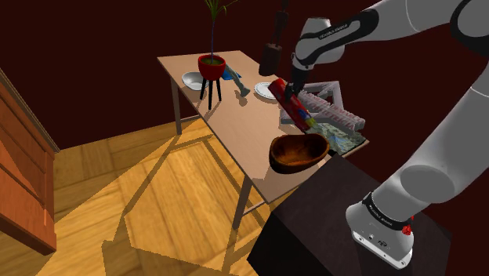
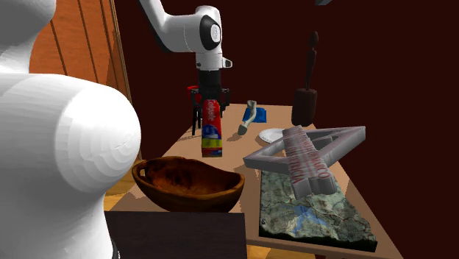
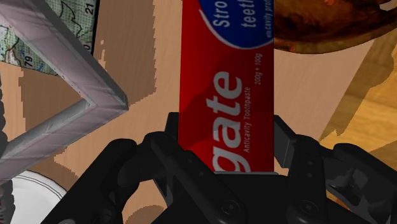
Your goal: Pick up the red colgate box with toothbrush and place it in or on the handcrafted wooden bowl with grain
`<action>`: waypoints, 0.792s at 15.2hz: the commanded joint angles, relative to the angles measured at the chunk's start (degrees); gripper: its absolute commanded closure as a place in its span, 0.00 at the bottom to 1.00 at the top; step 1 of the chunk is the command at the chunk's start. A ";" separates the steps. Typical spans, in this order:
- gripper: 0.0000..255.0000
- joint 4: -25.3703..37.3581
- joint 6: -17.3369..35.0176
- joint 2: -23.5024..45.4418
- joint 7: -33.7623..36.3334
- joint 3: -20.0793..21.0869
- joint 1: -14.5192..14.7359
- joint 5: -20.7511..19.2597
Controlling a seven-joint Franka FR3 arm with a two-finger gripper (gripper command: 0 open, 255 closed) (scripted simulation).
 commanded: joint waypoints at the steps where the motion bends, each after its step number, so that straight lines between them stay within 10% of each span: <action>1: 1.00 -5.11 1.26 -3.95 0.60 0.03 0.25 -0.56; 12: 1.00 -28.83 4.76 -24.22 4.52 1.44 0.76 -3.10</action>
